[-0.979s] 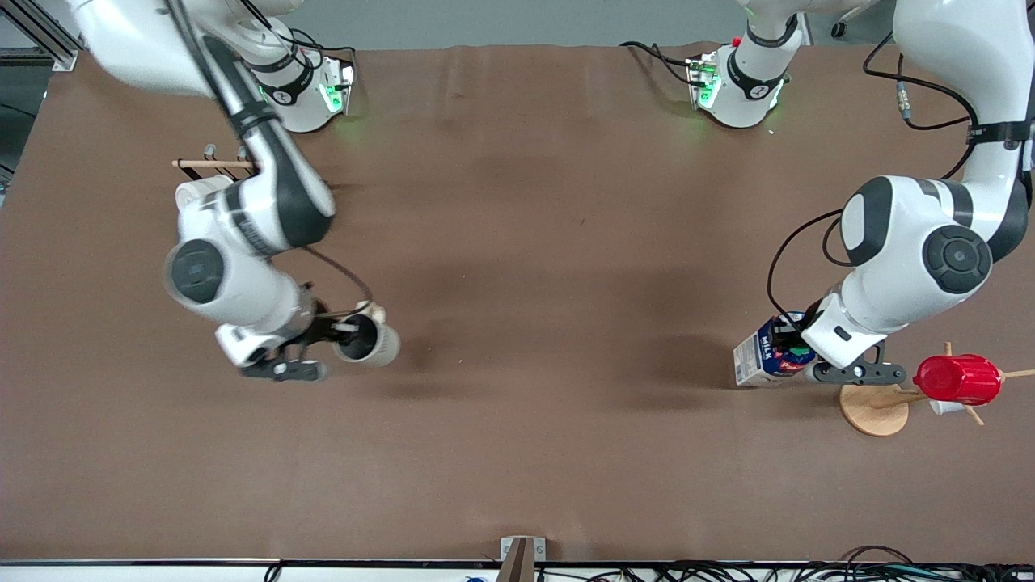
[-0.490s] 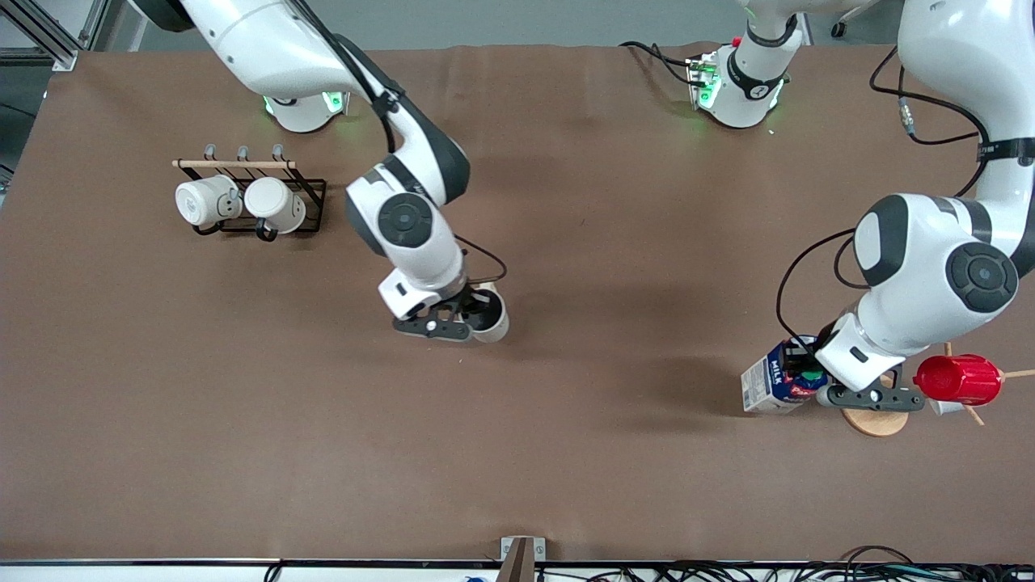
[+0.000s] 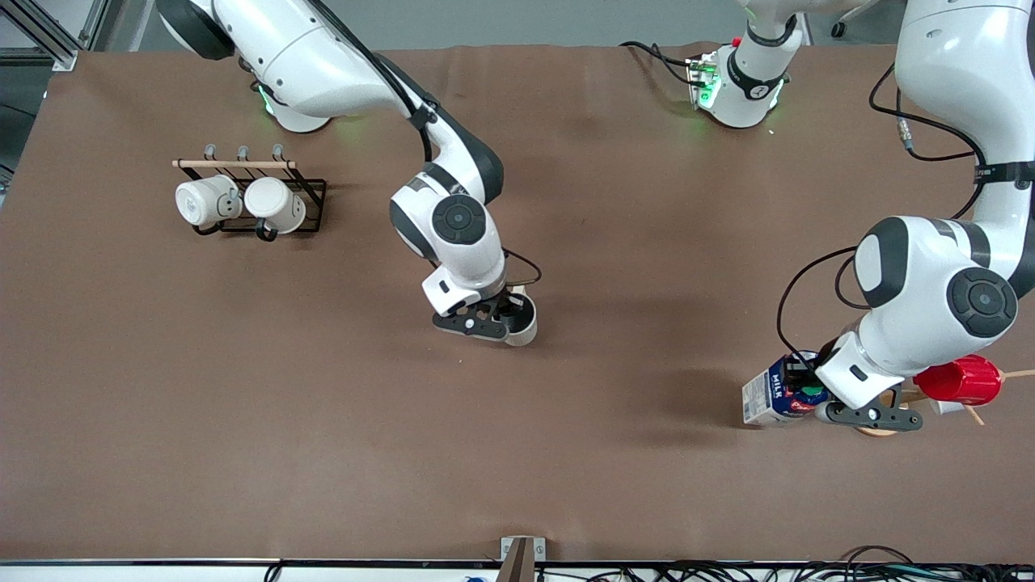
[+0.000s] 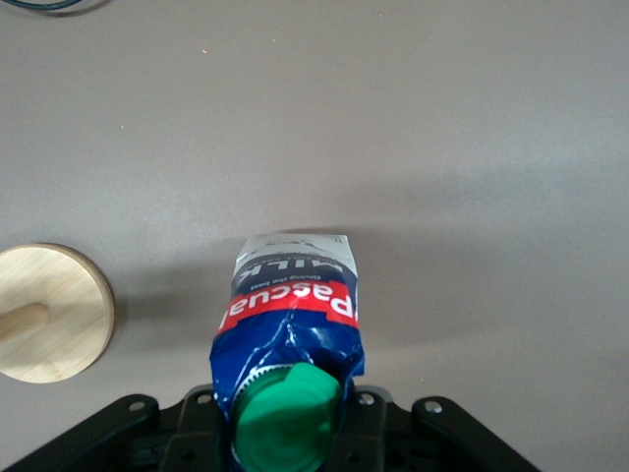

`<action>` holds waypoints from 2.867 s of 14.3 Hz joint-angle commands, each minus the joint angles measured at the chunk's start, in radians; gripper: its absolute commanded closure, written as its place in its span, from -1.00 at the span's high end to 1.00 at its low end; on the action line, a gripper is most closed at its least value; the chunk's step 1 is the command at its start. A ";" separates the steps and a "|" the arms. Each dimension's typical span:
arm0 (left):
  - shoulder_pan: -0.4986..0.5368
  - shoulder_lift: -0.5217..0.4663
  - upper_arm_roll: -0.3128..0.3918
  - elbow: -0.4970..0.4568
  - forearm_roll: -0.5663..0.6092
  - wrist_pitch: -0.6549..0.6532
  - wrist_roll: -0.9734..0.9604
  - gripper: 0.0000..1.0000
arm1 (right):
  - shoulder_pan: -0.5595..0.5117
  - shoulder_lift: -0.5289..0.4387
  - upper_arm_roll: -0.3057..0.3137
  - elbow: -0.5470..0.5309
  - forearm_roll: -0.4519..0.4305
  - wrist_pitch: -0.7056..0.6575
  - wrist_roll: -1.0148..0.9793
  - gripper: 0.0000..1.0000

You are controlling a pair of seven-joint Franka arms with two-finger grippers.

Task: Place cup and milk on table
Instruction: 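Carry the grey mug inward with the right gripper while the left gripper lifts milk, then lower the grey mug onto the table and open the right gripper, then retract the right gripper while the left gripper carries the milk toward the mug, then lower the milk carton beside the grey mug with the left gripper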

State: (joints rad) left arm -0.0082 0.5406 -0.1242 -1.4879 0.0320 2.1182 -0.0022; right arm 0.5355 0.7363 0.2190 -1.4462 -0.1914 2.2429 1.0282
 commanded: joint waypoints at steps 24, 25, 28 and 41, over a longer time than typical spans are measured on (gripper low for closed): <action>-0.415 0.039 -0.014 0.089 0.005 -0.118 -0.609 -0.62 | -0.471 -0.675 -0.172 0.012 0.077 -0.749 -0.615 1.00; -0.438 0.041 -0.014 0.087 0.005 -0.118 -0.639 -0.62 | -0.464 -0.704 -0.241 0.012 0.093 -0.775 -0.708 1.00; -0.473 0.044 -0.031 0.054 0.002 -0.118 -0.664 -0.61 | -0.537 -0.719 -0.270 0.010 0.098 -0.813 -0.885 1.00; -0.495 0.097 -0.094 0.051 0.003 -0.047 -0.759 -0.59 | -0.549 -0.707 -0.285 0.021 0.188 -0.798 -0.948 1.00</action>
State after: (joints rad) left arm -0.4953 0.6291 -0.2123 -1.4424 0.0320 2.0474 -0.7453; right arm -0.0162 0.0450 -0.0627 -1.4107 -0.0142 1.4459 0.1146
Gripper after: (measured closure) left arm 0.700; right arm 0.000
